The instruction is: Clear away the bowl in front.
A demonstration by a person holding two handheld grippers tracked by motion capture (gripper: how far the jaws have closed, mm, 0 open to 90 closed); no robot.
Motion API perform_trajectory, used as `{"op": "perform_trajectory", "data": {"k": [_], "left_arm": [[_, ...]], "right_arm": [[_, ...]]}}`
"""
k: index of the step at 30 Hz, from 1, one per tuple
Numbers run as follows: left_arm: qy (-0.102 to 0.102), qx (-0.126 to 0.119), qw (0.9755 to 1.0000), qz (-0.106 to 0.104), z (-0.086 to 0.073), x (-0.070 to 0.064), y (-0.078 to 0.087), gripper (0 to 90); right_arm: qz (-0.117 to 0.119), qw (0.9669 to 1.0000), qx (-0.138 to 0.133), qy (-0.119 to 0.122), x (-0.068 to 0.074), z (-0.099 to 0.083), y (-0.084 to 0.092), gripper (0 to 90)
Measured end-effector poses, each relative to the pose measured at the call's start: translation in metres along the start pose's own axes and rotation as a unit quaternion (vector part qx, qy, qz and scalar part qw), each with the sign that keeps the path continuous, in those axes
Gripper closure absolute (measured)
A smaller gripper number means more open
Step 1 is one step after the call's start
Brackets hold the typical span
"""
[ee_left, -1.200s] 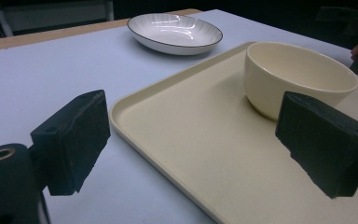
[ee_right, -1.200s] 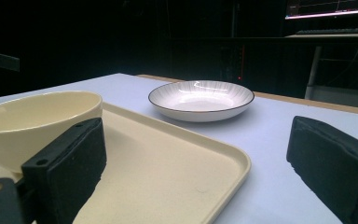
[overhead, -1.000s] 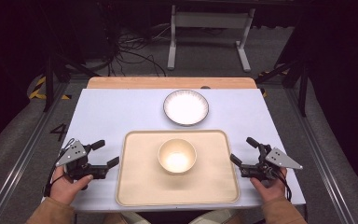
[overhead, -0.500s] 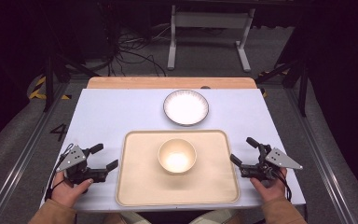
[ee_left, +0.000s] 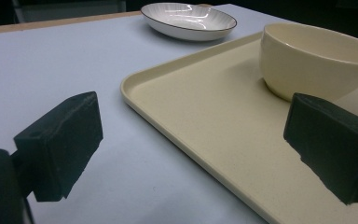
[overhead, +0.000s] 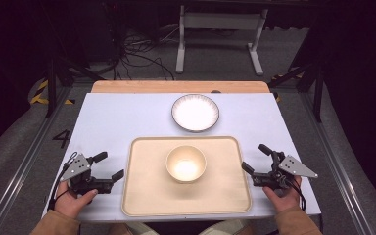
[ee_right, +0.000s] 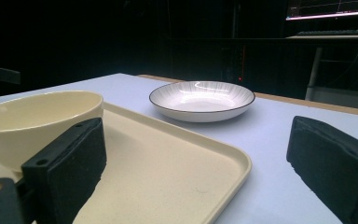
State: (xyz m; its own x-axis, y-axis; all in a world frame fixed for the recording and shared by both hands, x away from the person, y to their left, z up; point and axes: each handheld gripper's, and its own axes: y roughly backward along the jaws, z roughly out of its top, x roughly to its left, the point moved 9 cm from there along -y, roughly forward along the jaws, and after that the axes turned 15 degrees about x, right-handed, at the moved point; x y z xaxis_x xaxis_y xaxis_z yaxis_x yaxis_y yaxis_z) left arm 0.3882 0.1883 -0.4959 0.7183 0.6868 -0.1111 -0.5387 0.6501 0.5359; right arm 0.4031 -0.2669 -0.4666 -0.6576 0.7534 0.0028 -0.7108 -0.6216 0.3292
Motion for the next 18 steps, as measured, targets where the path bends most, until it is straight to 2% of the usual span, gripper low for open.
{"op": "perform_trajectory", "data": {"k": [2,4,6,10,18], "left_arm": [[-0.001,-0.003,1.0000,0.001,0.0001,-0.0001,0.0003,1.3],[0.008,-0.007,0.9999,0.013,0.0003,0.0023,0.0010,2.6],[0.011,-0.013,0.9998,0.012,0.0004,0.0027,0.0022,2.6],[0.000,-0.023,0.9997,0.011,0.0006,0.0014,0.0045,2.6],[-0.002,-0.021,0.9997,0.008,0.0003,0.0003,0.0043,2.5]], "right_arm": [[0.000,1.0000,0.000,0.001,-0.0001,-0.0001,0.0002,5.0],[0.000,1.0000,0.000,0.001,0.0000,-0.0001,0.0002,5.0],[-0.001,1.0000,0.000,0.002,-0.0001,-0.0002,0.0002,5.0],[-0.001,1.0000,0.000,0.002,-0.0001,-0.0001,0.0002,5.0],[-0.001,1.0000,0.000,0.002,-0.0001,-0.0001,0.0002,5.0]]}}
